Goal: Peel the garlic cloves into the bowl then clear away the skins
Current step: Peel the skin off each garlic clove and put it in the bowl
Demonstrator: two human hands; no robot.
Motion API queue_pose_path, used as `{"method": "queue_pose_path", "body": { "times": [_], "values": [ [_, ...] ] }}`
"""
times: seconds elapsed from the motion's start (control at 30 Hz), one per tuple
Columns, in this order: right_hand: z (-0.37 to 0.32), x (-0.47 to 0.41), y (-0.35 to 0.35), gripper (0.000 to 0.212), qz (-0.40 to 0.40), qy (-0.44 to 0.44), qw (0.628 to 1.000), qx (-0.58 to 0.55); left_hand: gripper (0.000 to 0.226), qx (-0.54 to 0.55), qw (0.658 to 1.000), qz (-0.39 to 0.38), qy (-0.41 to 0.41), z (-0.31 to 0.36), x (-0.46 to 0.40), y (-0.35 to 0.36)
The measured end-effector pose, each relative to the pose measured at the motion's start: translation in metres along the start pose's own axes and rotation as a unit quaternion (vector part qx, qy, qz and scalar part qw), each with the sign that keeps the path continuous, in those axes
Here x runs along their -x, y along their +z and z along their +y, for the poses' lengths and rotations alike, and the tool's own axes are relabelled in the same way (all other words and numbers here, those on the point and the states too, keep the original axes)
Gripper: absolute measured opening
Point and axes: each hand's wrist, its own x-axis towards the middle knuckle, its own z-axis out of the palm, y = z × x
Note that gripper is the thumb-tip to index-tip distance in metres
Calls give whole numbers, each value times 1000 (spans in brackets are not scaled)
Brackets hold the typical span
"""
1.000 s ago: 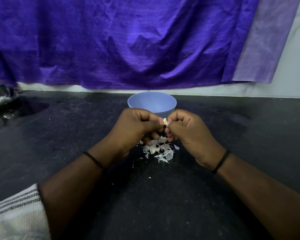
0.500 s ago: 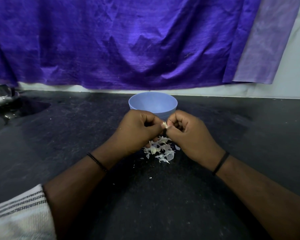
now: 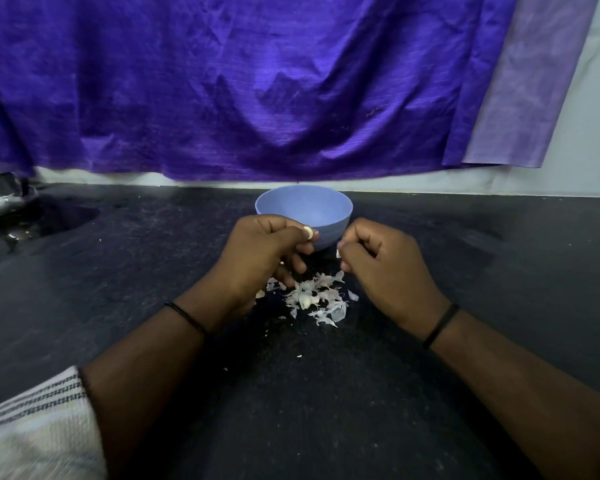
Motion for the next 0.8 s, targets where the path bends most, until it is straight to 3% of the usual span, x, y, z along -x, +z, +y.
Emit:
{"method": "queue_pose_path", "body": {
  "times": [0.17, 0.37, 0.53, 0.67, 0.8],
  "values": [
    [-2, 1, 0, 22, 4, -22, 997, 77, 17, 53, 998, -15, -41, 1, -2, 0],
    [-3, 1, 3, 14, 25, -69, 995, 74, 14, 41, 997, -34, -48, 0, -2, -1],
    [0, -2, 3, 21, 63, -100, 990, 79, 16, 38, 996, -57, -55, 0, -1, 0],
    [2, -3, 2, 22, 48, -99, 990, 90, 15, 35, 995, -79, -58, 0, 0, 0],
    [-2, -2, 1, 10, 36, -103, 990, 90, 14, 27, 994, -86, -58, 0, 0, 0]
  ]
}}
